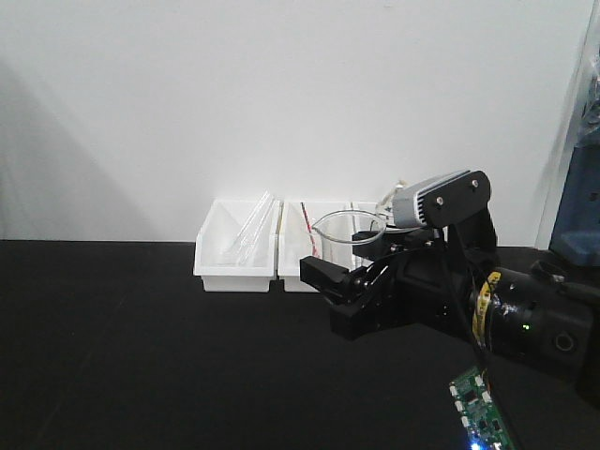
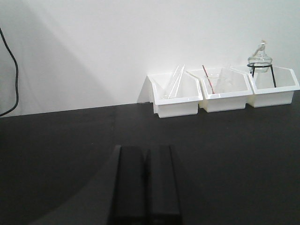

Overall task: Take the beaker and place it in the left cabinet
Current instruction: 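Hold the beaker in the right gripper while the base turns away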

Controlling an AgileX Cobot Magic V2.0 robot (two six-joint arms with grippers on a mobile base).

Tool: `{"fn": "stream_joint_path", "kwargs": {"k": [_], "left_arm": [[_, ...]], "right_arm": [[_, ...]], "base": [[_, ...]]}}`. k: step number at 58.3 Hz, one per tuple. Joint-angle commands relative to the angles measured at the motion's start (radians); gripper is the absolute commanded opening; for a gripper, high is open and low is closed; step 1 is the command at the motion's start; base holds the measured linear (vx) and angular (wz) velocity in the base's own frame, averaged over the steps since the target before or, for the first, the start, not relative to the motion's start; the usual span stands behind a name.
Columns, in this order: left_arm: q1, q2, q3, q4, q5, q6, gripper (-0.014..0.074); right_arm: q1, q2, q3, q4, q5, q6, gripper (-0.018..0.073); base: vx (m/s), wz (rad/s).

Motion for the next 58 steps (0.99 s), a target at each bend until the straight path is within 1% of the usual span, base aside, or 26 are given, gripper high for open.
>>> {"fn": "stream_joint_path", "kwargs": {"k": [1,12,22,58], "left_arm": [[-0.002,-0.019,0.016,-0.007,-0.084,-0.003,0.0001],[-0.002,-0.019,0.016,-0.007,-0.084,-0.003,0.0001],[-0.002,-0.019,0.016,-0.007,-0.084,-0.003,0.0001],[-0.002,-0.019,0.016,-0.007,-0.084,-0.003,0.0001]], "right_arm": [[-0.003,-0.034,-0.033,0.022,-0.035,-0.003,0.0134],[-0.003,-0.034,-0.033,0.022,-0.035,-0.003,0.0134],[-0.003,-0.034,-0.033,0.022,-0.039,-0.003,0.0134],[-0.003,-0.034,-0.033,0.022,-0.039,-0.003,0.0134]], "base": [[-0.12,-0.02],[-0.13,0.02],[-0.12,0.24],[-0.13,0.51]]}}
